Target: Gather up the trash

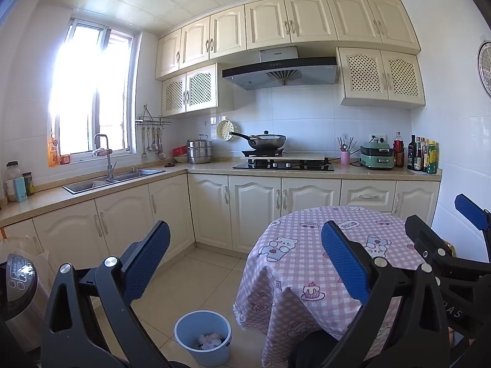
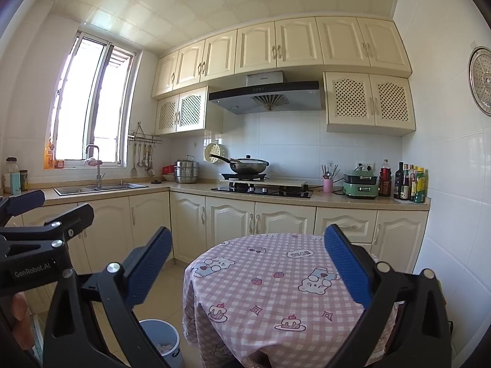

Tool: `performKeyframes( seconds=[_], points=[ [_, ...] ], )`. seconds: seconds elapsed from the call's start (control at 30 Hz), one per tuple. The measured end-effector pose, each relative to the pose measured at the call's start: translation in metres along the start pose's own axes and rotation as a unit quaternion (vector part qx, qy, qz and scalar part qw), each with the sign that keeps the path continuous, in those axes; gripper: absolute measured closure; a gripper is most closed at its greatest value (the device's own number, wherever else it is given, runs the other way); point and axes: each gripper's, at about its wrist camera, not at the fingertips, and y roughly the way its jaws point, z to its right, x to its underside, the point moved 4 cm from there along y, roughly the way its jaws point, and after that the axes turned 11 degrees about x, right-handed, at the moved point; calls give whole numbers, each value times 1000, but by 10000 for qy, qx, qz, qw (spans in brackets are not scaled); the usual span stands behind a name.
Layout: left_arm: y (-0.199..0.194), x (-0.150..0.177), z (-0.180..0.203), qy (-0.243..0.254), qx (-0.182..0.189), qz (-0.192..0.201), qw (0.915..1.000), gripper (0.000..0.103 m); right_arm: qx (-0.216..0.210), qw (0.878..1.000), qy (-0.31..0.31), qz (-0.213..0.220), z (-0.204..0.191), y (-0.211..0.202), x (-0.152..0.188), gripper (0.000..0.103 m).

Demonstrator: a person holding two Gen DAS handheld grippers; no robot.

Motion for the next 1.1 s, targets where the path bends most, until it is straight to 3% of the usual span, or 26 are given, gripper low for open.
performKeyframes(
  seconds=[1.1],
  points=[
    [2, 2, -2, -1, 21, -19, 10000, 7, -6, 10000, 0, -22, -1, 2, -1, 6]
  ],
)
